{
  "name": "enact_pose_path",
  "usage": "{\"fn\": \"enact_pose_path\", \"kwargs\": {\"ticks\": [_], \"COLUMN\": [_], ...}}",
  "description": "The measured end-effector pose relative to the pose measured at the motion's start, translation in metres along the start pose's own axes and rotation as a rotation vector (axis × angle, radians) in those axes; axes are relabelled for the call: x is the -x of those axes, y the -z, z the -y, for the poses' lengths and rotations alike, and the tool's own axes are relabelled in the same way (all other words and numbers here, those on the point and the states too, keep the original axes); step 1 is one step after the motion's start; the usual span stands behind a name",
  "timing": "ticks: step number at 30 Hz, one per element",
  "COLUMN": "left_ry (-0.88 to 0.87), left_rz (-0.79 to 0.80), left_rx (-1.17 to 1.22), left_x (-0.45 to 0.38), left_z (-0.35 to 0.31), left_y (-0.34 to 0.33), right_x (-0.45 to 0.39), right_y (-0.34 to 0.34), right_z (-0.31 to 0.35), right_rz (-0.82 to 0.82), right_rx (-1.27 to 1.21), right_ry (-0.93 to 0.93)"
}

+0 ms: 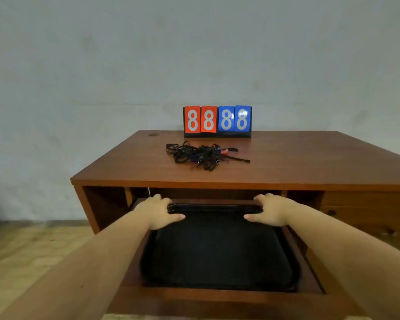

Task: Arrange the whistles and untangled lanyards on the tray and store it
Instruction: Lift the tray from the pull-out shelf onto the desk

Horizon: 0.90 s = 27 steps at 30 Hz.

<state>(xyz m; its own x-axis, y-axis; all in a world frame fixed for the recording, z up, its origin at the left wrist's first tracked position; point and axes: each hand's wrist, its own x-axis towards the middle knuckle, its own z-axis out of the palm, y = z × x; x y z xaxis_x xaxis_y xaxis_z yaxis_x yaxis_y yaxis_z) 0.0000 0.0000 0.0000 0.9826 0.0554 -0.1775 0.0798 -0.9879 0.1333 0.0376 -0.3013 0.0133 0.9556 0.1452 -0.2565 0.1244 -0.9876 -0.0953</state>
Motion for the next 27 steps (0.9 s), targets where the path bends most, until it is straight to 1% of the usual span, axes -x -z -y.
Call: {"fn": "enact_pose_path", "kwargs": {"ticks": [4, 6, 10, 14, 16, 21, 27], "left_ry": [0.167, 0.202, 0.195, 0.216, 0.21, 0.201, 0.187], "left_rz": [0.107, 0.136, 0.055, -0.021, -0.025, -0.027, -0.051], "left_rx": [0.039, 0.074, 0.187, 0.222, 0.255, 0.353, 0.344], "left_x": [0.004, 0.002, -0.002, 0.001, 0.001, 0.005, 0.018], "left_z": [0.021, 0.024, 0.03, 0.031, 0.032, 0.03, 0.023], "left_y": [-0.03, -0.04, -0.052, -0.06, -0.06, -0.057, -0.035], "right_x": [0.005, 0.005, 0.002, 0.0, -0.001, 0.0, 0.019], "right_y": [-0.033, -0.045, -0.057, -0.066, -0.066, -0.064, -0.045], "right_z": [-0.011, -0.015, -0.025, -0.034, -0.037, -0.035, -0.036], "right_rz": [0.034, 0.008, -0.083, -0.033, -0.013, -0.038, -0.079], "right_rx": [0.023, 0.03, -0.033, -0.181, -0.213, -0.258, -0.38], "right_ry": [-0.096, -0.135, -0.178, -0.213, -0.205, -0.225, -0.191]}}
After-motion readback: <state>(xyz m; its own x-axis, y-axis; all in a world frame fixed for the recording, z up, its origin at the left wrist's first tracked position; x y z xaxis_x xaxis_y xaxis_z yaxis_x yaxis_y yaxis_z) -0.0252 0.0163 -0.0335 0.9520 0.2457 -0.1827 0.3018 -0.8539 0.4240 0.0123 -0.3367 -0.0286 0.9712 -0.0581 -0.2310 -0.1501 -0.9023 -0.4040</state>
